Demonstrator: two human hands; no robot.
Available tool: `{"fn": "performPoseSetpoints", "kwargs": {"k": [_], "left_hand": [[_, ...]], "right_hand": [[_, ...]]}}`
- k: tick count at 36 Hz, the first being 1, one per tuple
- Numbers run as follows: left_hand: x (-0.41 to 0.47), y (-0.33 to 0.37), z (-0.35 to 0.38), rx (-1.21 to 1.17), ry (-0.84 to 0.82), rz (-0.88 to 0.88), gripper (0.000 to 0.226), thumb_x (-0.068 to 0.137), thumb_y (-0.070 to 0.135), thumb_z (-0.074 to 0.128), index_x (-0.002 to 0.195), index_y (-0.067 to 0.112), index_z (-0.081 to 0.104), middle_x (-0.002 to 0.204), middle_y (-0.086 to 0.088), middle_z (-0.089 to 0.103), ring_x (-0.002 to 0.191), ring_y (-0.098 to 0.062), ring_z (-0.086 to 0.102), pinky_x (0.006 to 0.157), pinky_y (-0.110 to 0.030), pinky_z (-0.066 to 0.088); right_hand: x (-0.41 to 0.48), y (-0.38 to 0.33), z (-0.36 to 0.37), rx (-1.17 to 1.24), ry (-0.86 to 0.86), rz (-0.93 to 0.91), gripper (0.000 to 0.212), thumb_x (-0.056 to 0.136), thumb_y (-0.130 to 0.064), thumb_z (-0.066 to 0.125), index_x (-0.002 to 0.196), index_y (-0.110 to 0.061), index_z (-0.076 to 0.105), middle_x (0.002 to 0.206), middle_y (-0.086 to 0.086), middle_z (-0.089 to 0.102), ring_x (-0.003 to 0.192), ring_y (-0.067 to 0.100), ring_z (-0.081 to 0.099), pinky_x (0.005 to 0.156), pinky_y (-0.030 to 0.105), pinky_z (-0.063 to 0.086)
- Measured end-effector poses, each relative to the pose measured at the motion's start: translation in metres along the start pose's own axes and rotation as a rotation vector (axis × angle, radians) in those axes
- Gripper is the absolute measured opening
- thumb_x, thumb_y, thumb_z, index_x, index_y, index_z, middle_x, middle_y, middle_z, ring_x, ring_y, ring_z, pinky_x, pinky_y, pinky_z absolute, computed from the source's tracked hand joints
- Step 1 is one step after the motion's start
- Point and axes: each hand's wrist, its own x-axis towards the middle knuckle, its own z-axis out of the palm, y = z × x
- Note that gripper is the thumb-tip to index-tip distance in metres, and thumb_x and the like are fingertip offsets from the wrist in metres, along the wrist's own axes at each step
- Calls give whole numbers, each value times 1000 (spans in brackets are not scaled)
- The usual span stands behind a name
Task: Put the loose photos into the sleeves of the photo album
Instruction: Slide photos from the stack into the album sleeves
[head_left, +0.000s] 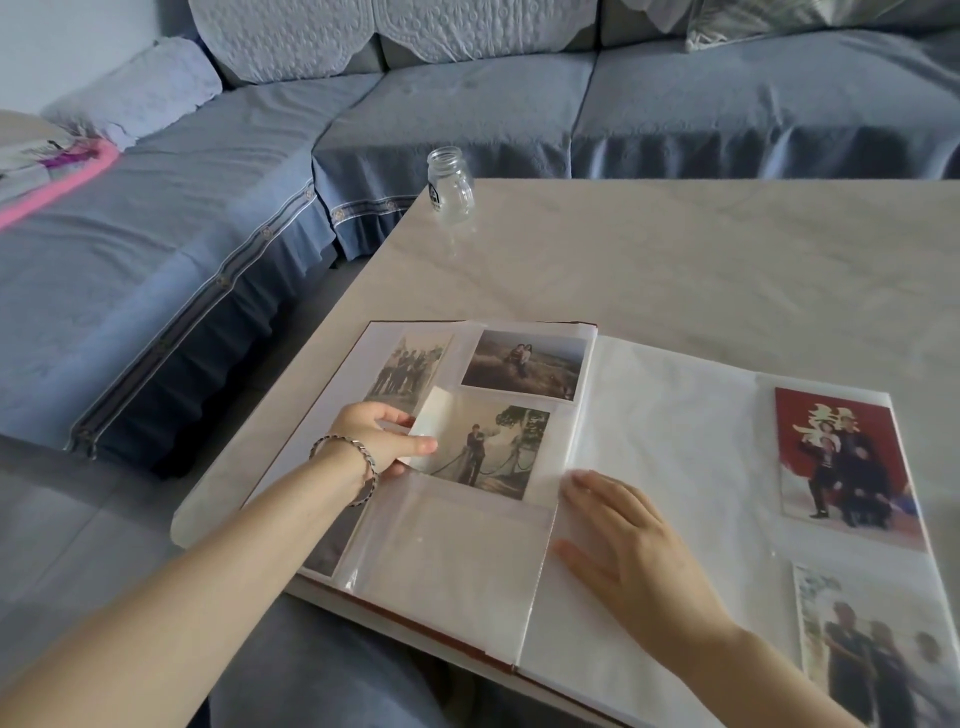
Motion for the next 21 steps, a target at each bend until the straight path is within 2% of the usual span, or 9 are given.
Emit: {"fn": "performPoseSetpoints", "kwargs": {"k": [4, 7, 9, 11, 15, 19, 21], "left_hand": [[-5, 3, -3, 9, 15, 29, 26, 72, 12, 80, 91, 16, 63, 82, -4, 65, 50, -13, 55, 50, -19, 52], [-11, 7, -4, 4, 21, 103, 16, 76, 6, 74, 89, 9, 65, 73, -4, 66, 43, -7, 54, 42, -14, 47], [-14, 11, -5, 0, 25, 121, 9, 78, 5, 73, 85, 5, 68, 66, -6, 66, 43, -6, 53, 44, -15, 47], [-17, 14, -8, -10, 32, 128, 5, 77, 6, 73, 78, 8, 68, 62, -4, 66, 44, -5, 53, 45, -14, 47], [-23, 16, -9, -70, 45, 165, 10, 75, 2, 74, 71, 8, 66, 51, -2, 64, 38, -2, 52, 44, -11, 45], [-25, 13, -5, -12, 153, 259, 18, 70, 3, 78, 62, 14, 66, 66, -13, 69, 47, -13, 53, 60, -24, 48], [-26, 10, -3, -16, 195, 286, 20, 69, 6, 79, 60, 17, 65, 66, -9, 70, 45, -9, 54, 63, -27, 49]], "right_hand": [[3, 0, 1, 16, 24, -15, 52, 85, -46, 46, 116, -8, 64, 119, 1, 62, 109, 11, 46, 99, 22, 33], [5, 1, 1, 29, 23, -9, 52, 84, -46, 47, 116, -9, 64, 117, -1, 63, 108, 11, 47, 97, 21, 35], [5, 1, 2, 26, 22, -13, 52, 84, -48, 47, 118, -12, 63, 118, -3, 63, 108, 10, 48, 94, 20, 41], [6, 0, 2, 19, 30, -11, 53, 83, -50, 46, 118, -14, 63, 118, -4, 63, 108, 9, 49, 90, 25, 46], [10, -4, 1, -10, 59, -11, 51, 83, -49, 44, 112, -15, 67, 113, -5, 65, 104, 7, 49, 84, 26, 49], [12, -5, -3, -14, 59, -13, 47, 83, -48, 45, 108, -16, 70, 109, -6, 67, 100, 10, 56, 79, 26, 52], [13, -4, -4, -18, 44, -12, 45, 83, -46, 48, 109, -16, 70, 109, -6, 67, 99, 12, 59, 79, 26, 53]]}}
